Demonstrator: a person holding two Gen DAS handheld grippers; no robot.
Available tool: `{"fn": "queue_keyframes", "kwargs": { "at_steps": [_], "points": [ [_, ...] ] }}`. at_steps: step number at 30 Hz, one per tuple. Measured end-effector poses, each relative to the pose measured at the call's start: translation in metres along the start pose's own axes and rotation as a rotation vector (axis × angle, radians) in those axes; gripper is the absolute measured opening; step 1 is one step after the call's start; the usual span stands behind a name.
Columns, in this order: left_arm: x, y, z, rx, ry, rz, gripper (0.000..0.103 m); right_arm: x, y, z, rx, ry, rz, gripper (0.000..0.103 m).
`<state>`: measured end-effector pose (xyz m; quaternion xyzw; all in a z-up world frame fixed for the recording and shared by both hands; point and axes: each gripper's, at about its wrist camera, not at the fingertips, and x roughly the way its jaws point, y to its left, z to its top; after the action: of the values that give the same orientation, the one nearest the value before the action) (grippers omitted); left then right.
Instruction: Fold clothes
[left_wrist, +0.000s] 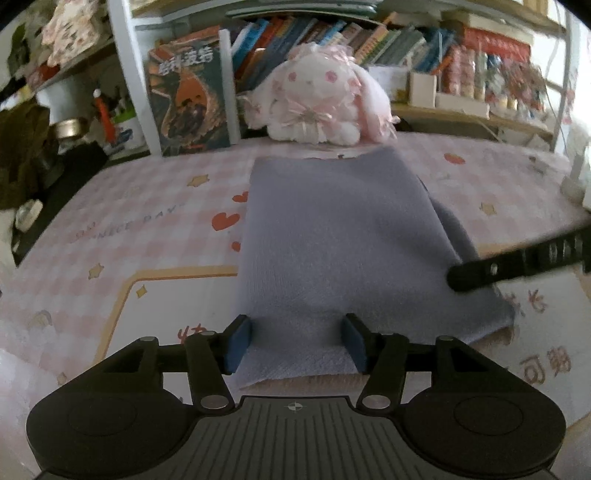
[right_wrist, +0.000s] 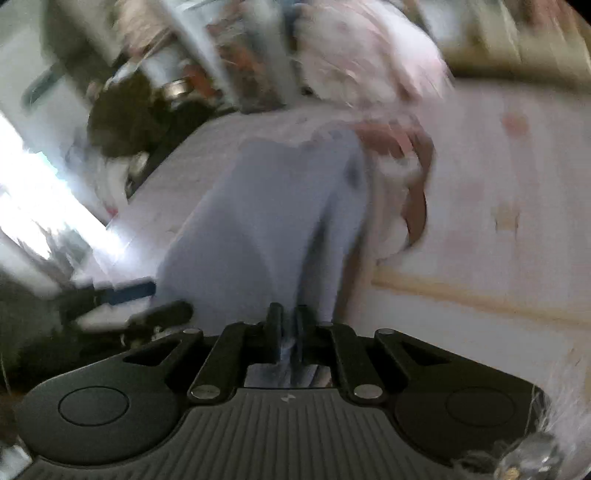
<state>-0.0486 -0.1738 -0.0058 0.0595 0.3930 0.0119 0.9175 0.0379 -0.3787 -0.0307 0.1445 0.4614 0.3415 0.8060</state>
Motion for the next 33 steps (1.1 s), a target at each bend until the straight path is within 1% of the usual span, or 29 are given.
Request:
{"fn": "queue_keyframes", "kwargs": {
  "at_steps": [1, 3, 5, 6, 7, 8, 9, 10, 11, 12, 14, 15, 20, 26, 29, 33],
  "points": [
    [0.000, 0.000, 0.000, -0.001, 0.001, -0.001, 0.057, 0.000, -0.003, 0.001, 0.019, 0.005, 0.011, 0.007],
    [0.001, 0.002, 0.001, -0.007, 0.004, -0.005, 0.057, 0.000, 0.000, 0.001, -0.003, 0.012, 0.003, 0.007],
    [0.000, 0.003, 0.002, -0.012, 0.004, -0.009, 0.057, -0.002, 0.003, 0.001, -0.012, 0.013, -0.007, 0.009],
    [-0.003, 0.004, 0.003, -0.021, -0.006, -0.010, 0.057, -0.004, 0.003, 0.001, -0.005, 0.009, -0.009, 0.013],
    [-0.005, 0.005, 0.003, -0.031, -0.018, -0.012, 0.058, -0.007, 0.002, 0.000, 0.001, 0.002, -0.009, 0.019],
    [-0.009, 0.006, 0.003, -0.046, -0.038, -0.009, 0.063, -0.011, 0.003, -0.001, 0.007, -0.006, -0.009, 0.024],
    [-0.013, 0.008, 0.003, -0.064, -0.062, -0.004, 0.066, -0.016, 0.003, 0.000, 0.012, -0.013, -0.005, 0.033],
    [-0.018, 0.011, 0.004, -0.083, -0.086, -0.002, 0.070, -0.020, 0.003, 0.001, 0.017, -0.018, 0.001, 0.046],
    [-0.022, 0.015, 0.006, -0.110, -0.109, -0.006, 0.071, -0.025, 0.003, 0.002, 0.024, -0.023, -0.001, 0.054],
    [-0.025, 0.019, 0.008, -0.139, -0.123, -0.015, 0.073, -0.030, 0.002, 0.002, 0.029, -0.028, -0.013, 0.065],
    [-0.026, 0.029, 0.011, -0.198, -0.134, -0.041, 0.078, -0.037, -0.001, 0.001, 0.042, -0.024, -0.026, 0.066],
    [-0.024, 0.034, 0.013, -0.227, -0.124, -0.059, 0.078, -0.037, -0.004, 0.001, 0.055, -0.015, -0.029, 0.068],
    [0.000, 0.056, 0.018, -0.340, -0.040, -0.151, 0.078, -0.031, -0.016, -0.003, 0.166, 0.027, -0.025, 0.069],
    [0.039, 0.075, 0.018, -0.403, 0.065, -0.290, 0.078, -0.025, -0.015, -0.011, 0.285, 0.021, -0.028, 0.069],
    [0.054, 0.084, 0.019, -0.442, 0.101, -0.359, 0.078, -0.017, -0.011, -0.011, 0.327, 0.020, -0.048, 0.069],
    [0.070, 0.094, 0.018, -0.502, 0.142, -0.448, 0.078, -0.007, -0.004, -0.009, 0.346, 0.020, -0.087, 0.069]
  ]
}}
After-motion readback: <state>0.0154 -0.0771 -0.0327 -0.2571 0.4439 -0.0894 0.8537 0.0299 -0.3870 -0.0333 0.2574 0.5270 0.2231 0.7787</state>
